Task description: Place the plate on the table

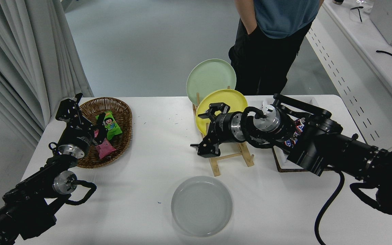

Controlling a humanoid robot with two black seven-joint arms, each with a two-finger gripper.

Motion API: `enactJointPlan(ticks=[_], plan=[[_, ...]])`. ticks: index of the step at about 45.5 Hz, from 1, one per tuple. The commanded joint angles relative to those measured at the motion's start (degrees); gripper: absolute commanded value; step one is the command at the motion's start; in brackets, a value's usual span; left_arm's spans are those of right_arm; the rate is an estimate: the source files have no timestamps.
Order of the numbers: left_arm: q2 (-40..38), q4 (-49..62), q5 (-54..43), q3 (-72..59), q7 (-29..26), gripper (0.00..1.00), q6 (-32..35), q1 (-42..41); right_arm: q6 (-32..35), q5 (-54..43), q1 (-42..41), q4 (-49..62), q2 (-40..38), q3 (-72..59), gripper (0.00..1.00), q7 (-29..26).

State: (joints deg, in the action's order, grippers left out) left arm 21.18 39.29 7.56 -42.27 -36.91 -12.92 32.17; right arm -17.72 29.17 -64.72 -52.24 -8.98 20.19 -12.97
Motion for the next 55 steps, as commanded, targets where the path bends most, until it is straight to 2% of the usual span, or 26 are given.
enactJointPlan(ticks=[1,14,17,22,25,34,44,55], plan=[[0.0,0.0,0.0,0.0,0.0,1.00,0.0,0.0,0.8,-5.5,-0.7,0.6,-2.1,5.9,0.99,12.0],[0.0,0.0,0.0,0.0,0.0,1.00,0.0,0.0,1.4,-6.0,-0.3,0.5,-7.0,9.3,0.99,12.1],[0.0,0.0,0.0,0.0,0.0,1.00,0.0,0.0,4.5,-6.3,0.1,0.6,-8.2,10.1,0.99,12.1],[0.0,0.0,0.0,0.0,0.0,1.00,0.0,0.0,15.6,-7.6,2.7,1.5,-12.0,12.0,0.99,12.3],[0.0,0.0,0.0,0.0,0.0,1.00,0.0,0.0,19.2,-7.6,4.1,4.2,-12.8,14.7,0.99,12.6],[0.0,0.0,0.0,0.0,0.0,1.00,0.0,0.0,20.6,-7.8,7.9,12.5,-12.6,23.2,0.99,13.2],[0.0,0.0,0.0,0.0,0.0,1.00,0.0,0.0,25.7,-10.4,14.3,12.6,-13.5,27.4,0.99,16.3],[0.0,0.0,0.0,0.0,0.0,1.00,0.0,0.0,29.8,-17.4,20.3,12.9,-13.5,33.9,0.99,16.3]])
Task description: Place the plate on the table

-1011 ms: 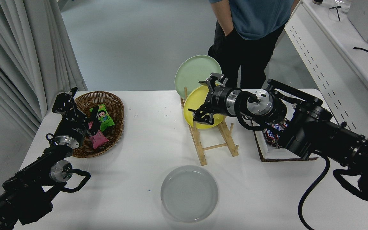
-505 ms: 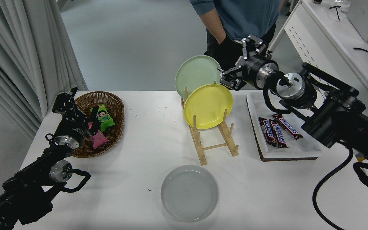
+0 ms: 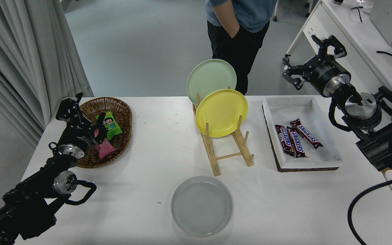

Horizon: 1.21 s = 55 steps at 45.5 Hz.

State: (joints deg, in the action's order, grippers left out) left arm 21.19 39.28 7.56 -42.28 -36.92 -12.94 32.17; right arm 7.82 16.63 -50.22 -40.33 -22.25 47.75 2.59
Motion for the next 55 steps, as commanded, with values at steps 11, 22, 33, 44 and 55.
enactJointPlan(ticks=[11,22,33,44,55], plan=[[0.0,0.0,0.0,0.0,0.0,1.00,0.0,0.0,6.8,-7.6,13.0,0.9,0.5,10.9,0.99,3.5],[0.0,0.0,0.0,0.0,0.0,1.00,0.0,0.0,6.2,-9.1,13.9,1.5,0.1,8.4,0.99,6.3],[0.0,0.0,0.0,0.0,0.0,1.00,0.0,0.0,11.9,-10.4,17.4,1.9,0.7,9.5,0.99,6.3],[0.0,0.0,0.0,0.0,0.0,1.00,0.0,0.0,12.1,-10.4,19.6,3.4,2.8,14.0,0.99,6.4],[0.0,0.0,0.0,0.0,0.0,1.00,0.0,0.0,12.0,-10.7,19.0,10.6,5.9,14.0,0.99,9.4]])
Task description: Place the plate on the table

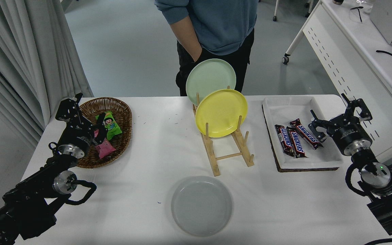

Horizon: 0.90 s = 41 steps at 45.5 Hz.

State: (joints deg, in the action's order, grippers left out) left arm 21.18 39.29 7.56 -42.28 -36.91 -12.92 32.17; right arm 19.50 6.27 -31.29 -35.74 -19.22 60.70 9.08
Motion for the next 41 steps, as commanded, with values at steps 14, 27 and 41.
enactJointPlan(ticks=[14,27,41], plan=[[0.0,0.0,0.0,0.0,0.0,1.00,0.0,0.0,0.5,0.7,-2.7,9.5,3.7,0.7,0.99,8.1],[0.0,0.0,0.0,0.0,0.0,1.00,0.0,0.0,-0.1,0.6,-7.5,14.0,5.8,0.1,0.99,7.3],[0.0,0.0,0.0,0.0,0.0,1.00,0.0,0.0,1.8,0.5,-8.1,13.9,8.1,-4.4,0.99,7.5]])
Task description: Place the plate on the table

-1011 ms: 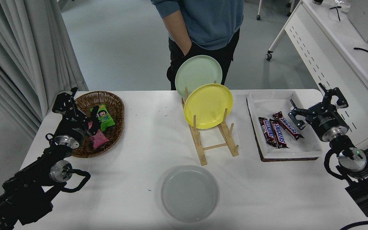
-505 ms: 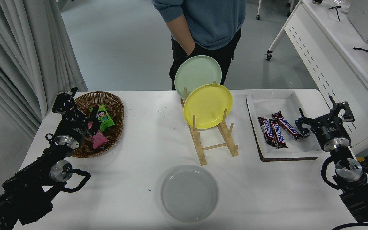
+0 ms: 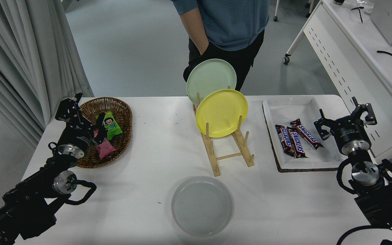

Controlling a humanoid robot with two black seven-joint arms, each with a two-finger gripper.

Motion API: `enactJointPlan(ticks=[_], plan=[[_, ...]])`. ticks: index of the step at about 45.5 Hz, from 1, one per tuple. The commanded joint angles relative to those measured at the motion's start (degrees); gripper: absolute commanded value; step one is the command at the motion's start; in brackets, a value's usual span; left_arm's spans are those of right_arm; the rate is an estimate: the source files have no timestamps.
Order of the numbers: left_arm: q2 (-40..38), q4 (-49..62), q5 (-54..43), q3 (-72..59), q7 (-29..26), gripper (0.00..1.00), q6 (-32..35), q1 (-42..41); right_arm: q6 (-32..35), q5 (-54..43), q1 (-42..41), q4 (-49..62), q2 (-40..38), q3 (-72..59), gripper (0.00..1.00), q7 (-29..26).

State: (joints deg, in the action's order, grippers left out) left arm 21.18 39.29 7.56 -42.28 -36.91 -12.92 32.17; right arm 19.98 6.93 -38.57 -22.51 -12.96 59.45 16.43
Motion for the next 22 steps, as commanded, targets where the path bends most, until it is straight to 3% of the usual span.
enactJointPlan(ticks=[1,22], plan=[[0.0,0.0,0.0,0.0,0.0,1.00,0.0,0.0,1.5,-0.2,-0.8,0.6,1.9,-3.5,0.99,0.2],[0.0,0.0,0.0,0.0,0.0,1.00,0.0,0.0,2.1,-1.0,-2.2,0.4,1.5,-4.3,0.99,0.4]])
